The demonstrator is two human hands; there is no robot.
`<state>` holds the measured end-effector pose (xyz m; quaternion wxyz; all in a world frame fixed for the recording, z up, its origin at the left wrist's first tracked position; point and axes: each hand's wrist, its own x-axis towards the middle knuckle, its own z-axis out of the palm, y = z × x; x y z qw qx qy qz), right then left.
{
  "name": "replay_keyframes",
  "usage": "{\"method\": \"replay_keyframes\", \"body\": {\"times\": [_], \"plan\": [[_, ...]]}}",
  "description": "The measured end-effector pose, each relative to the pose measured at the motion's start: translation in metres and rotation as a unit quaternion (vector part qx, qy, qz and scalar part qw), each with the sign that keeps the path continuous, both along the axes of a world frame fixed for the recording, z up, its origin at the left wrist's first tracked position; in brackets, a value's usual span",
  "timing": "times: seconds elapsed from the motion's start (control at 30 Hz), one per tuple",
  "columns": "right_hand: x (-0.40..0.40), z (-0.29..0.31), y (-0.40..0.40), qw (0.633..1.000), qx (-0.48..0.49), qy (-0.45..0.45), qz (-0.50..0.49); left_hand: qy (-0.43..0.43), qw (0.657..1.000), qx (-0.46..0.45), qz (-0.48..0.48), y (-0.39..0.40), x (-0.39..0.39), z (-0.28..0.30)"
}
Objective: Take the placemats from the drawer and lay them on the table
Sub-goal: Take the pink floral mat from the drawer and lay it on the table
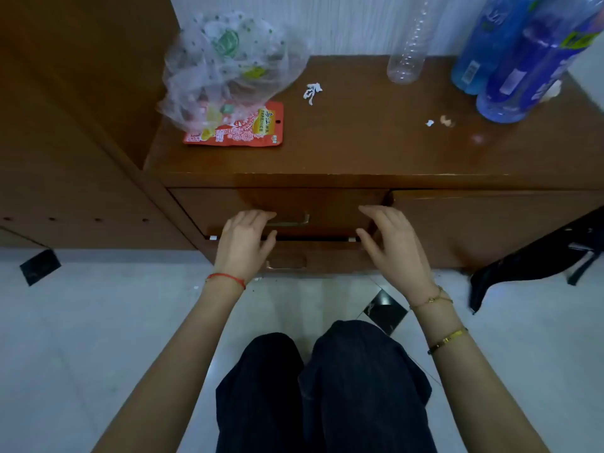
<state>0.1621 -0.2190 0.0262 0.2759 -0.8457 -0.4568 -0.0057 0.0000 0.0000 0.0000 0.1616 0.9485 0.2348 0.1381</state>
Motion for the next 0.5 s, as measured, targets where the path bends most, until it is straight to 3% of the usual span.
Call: {"method": "replay_keyframes", "body": {"times": [0.5], "plan": [[-0.028, 0.0, -0.011, 0.996, 0.071, -0.05, -0.033, -0.025, 0.999, -0.022, -0.02, -0.019, -0.034, -0.011]]}}
